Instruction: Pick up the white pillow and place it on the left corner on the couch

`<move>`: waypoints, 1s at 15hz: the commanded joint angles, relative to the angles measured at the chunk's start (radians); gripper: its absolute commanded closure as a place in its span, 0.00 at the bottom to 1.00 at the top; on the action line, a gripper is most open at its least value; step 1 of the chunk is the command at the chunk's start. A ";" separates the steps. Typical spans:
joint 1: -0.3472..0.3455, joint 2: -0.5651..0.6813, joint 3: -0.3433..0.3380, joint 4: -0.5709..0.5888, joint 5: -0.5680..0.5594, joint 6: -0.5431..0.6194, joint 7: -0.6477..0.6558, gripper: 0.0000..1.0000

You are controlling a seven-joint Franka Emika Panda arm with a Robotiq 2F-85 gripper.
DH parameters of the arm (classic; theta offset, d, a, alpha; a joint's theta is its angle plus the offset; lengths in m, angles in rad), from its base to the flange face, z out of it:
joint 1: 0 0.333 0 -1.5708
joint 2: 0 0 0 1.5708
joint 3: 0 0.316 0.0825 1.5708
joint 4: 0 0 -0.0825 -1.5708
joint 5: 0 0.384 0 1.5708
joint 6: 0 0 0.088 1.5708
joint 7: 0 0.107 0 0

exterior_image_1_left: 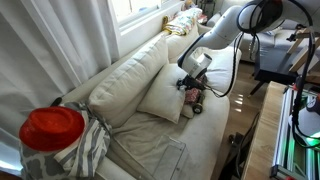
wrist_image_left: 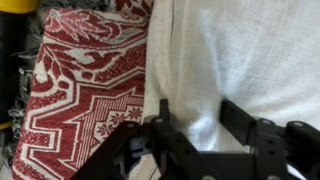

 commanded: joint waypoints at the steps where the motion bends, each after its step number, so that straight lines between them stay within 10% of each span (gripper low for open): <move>1: 0.043 -0.002 -0.015 -0.002 0.017 0.070 0.066 0.74; 5: 0.053 -0.120 0.010 -0.115 0.011 0.119 0.049 1.00; 15: 0.138 -0.501 -0.015 -0.470 -0.018 -0.017 0.154 0.96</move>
